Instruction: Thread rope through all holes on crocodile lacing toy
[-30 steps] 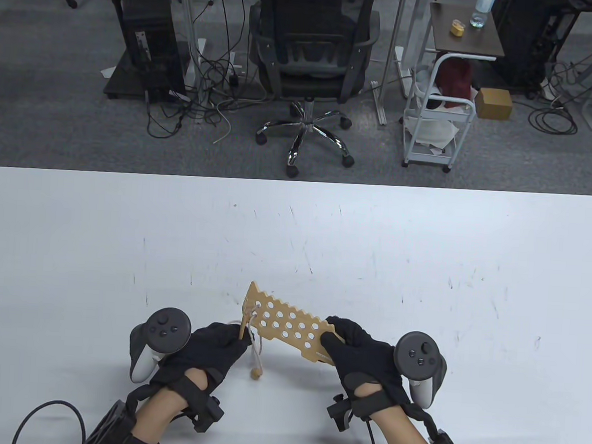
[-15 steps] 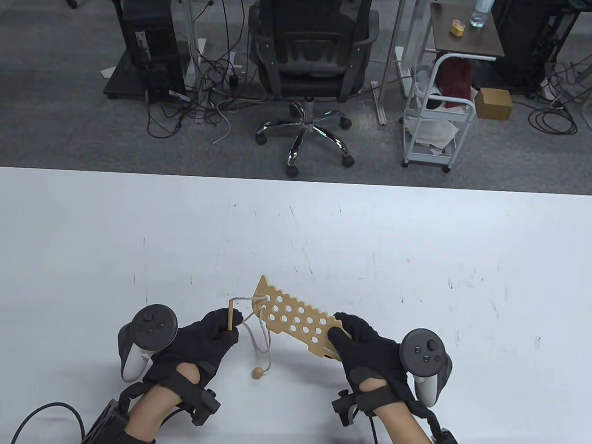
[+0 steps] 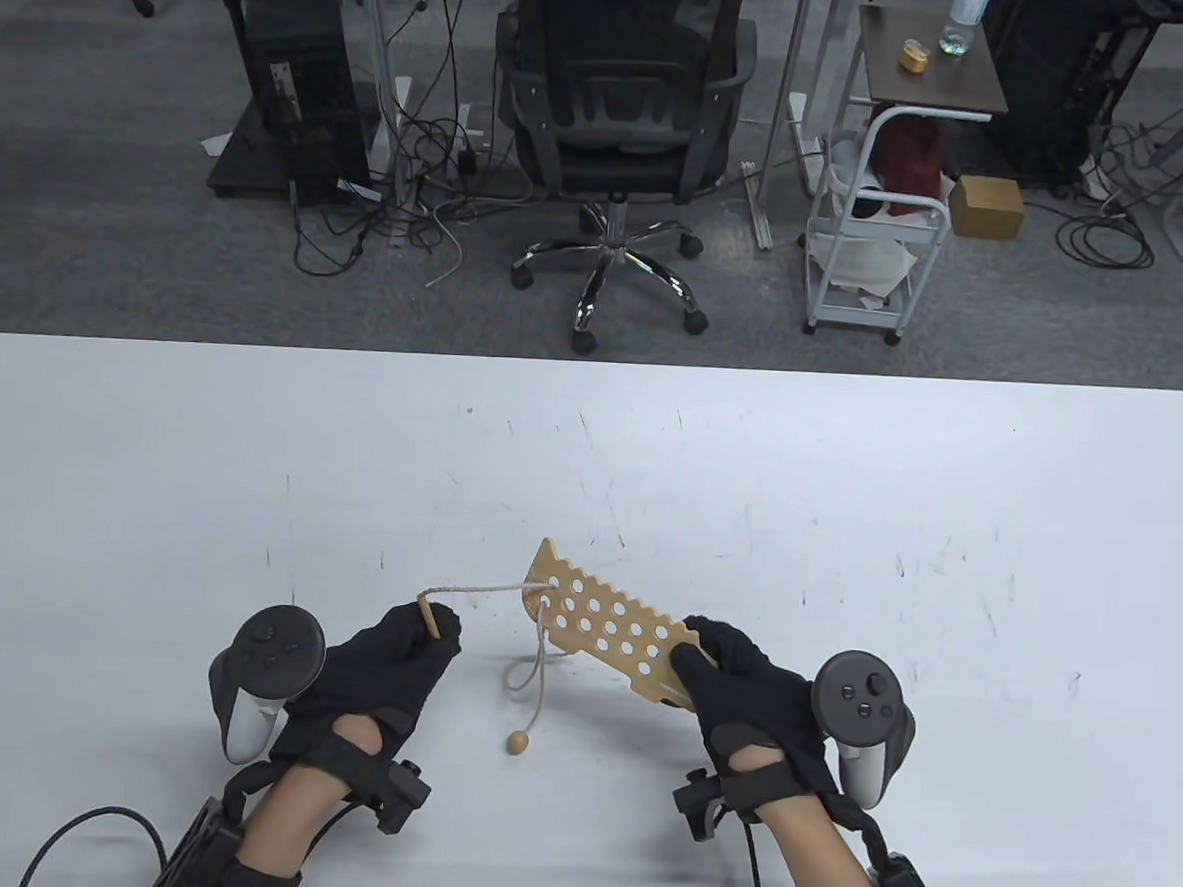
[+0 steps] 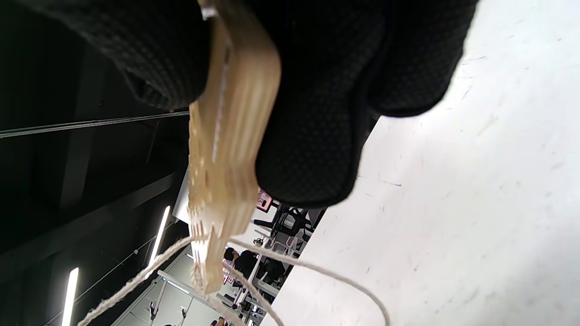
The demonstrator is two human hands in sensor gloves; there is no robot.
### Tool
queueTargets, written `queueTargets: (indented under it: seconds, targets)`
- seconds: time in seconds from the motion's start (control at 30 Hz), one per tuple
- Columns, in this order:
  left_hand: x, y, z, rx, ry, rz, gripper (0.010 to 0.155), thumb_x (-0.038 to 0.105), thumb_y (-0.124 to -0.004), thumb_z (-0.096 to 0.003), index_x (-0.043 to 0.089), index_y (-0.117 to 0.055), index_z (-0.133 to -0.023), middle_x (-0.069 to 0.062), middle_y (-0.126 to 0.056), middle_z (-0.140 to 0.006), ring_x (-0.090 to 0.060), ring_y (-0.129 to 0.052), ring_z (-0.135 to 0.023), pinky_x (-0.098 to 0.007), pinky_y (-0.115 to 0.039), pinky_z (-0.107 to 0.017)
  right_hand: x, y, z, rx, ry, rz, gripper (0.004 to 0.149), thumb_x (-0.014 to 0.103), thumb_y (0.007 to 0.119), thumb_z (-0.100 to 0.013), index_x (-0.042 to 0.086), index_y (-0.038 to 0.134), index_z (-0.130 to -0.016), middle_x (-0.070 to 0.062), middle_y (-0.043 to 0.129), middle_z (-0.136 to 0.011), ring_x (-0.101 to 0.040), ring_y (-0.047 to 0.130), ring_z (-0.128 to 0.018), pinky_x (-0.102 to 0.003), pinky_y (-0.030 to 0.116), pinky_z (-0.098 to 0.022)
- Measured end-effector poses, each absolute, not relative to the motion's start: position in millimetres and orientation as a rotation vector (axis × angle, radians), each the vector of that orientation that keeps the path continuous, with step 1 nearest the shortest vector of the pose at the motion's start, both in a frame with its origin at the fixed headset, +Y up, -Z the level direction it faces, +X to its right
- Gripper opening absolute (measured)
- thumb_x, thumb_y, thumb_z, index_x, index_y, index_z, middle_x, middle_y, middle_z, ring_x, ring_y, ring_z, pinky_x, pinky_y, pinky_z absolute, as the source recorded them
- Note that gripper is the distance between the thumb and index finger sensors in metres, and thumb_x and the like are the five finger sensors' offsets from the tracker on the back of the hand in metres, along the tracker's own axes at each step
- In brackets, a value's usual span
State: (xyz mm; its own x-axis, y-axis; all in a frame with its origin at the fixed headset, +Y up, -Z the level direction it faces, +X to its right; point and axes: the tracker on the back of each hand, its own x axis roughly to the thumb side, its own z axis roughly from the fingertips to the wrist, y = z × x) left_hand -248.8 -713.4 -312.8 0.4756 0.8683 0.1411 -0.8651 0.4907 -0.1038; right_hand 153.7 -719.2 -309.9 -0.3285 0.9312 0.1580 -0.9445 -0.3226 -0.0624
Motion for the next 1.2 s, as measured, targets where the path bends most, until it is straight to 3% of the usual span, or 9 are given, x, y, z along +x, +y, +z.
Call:
queueTargets:
  seconds: [1.2]
  targets:
    - [-297.4,-687.0,-306.7,0.23,-0.104,1.239,0.048,0.045,-0.078,-0.0451,0.033,-0.074,-0.091,0.005,-0.087,-0.088,-0.024,-0.091,-0.08,-0.052,-0.065,-0.073,177.6,-728.9,-324.8,-0.031,-0.166,1.904,0.047,0.036,0.084,-0.045,0.009,0.08,-0.084,-0.004,0.104,-0.064,-0.024,0.111,-0.044,-0.047,0.083,-0.045]
